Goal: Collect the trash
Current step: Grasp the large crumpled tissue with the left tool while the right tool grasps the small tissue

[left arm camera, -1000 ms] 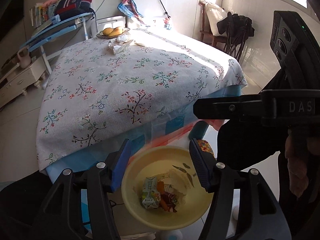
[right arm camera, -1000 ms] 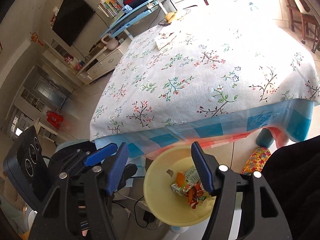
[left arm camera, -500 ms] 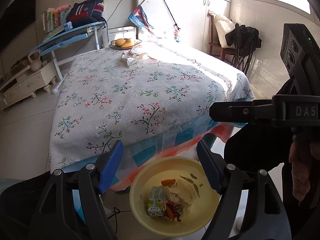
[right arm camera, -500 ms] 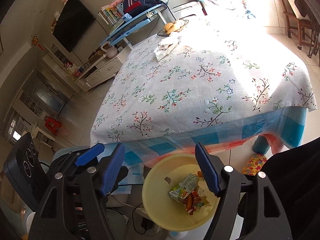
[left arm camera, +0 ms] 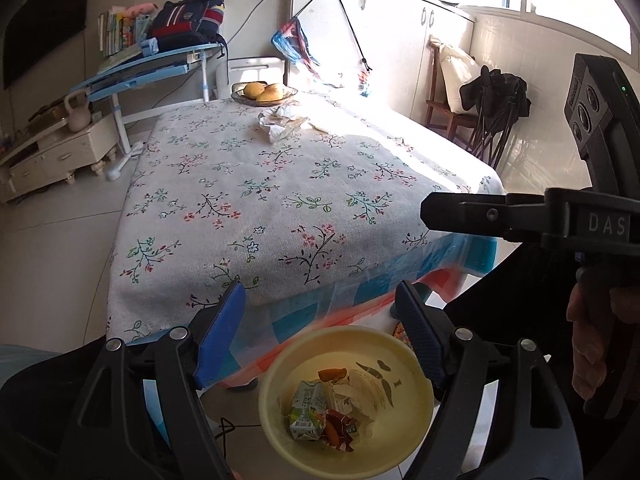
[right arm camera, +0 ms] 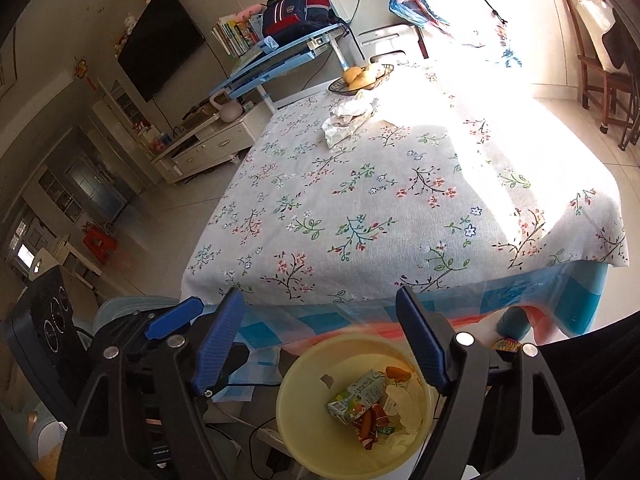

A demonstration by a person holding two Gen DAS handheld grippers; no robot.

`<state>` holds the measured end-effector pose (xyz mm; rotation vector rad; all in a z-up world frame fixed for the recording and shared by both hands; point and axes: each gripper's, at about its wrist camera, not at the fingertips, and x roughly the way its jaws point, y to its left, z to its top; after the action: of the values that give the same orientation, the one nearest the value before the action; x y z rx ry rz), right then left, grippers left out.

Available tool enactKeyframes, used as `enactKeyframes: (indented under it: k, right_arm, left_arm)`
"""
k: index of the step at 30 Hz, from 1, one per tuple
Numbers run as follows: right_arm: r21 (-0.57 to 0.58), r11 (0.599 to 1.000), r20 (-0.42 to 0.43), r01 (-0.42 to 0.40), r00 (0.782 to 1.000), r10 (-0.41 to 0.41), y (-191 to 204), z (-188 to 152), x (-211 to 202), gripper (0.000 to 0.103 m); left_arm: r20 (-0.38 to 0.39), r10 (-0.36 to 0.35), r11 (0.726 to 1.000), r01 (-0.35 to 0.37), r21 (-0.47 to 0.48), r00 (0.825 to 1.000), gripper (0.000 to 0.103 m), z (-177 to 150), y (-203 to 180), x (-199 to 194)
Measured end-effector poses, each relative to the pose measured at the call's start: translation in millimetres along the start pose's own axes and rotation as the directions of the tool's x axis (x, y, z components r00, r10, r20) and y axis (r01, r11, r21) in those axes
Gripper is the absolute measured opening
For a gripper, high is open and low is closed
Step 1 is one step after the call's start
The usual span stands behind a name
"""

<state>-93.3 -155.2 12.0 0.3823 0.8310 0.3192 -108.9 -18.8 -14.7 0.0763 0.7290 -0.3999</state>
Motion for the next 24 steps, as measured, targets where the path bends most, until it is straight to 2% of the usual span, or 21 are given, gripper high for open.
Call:
enactKeyframes:
  k: [5, 11, 17, 24]
  right_arm:
    - [-0.031, 0.999, 0.004, 0.015, 1.0, -0.015, -3.1, 26.7, 6.5, 0.075]
    - [-0.114, 0.993, 0.018, 0.032, 0.999, -0.03, -3.8, 75.7, 23.7, 0.075]
    - [-0.139, 0.987, 0.015, 0.084, 0.996, -0.082, -30.4, 117.5, 52.8, 0.075]
    - [-0.171, 0.976, -0.052, 0.136, 0.988, -0.146, -57.1, 156.5, 100.0, 0.069]
  left_arm:
    - [0.027, -0.008, 0.999, 0.009, -0.048, 1.0, 0.08, 26.4, 13.3, -1.1]
    - [0.047, 0.006, 0.995, -0.002, -0.098, 0.999, 0.082, 72.5, 30.4, 9.6]
    - [0.056, 0.027, 0.98, -0.015, -0.197, 0.998, 0.084, 114.3, 51.9, 31.1]
    - [0.033, 0.051, 0.983, -0.044, -0.179, 0.998, 0.085, 155.9, 54.2, 74.9]
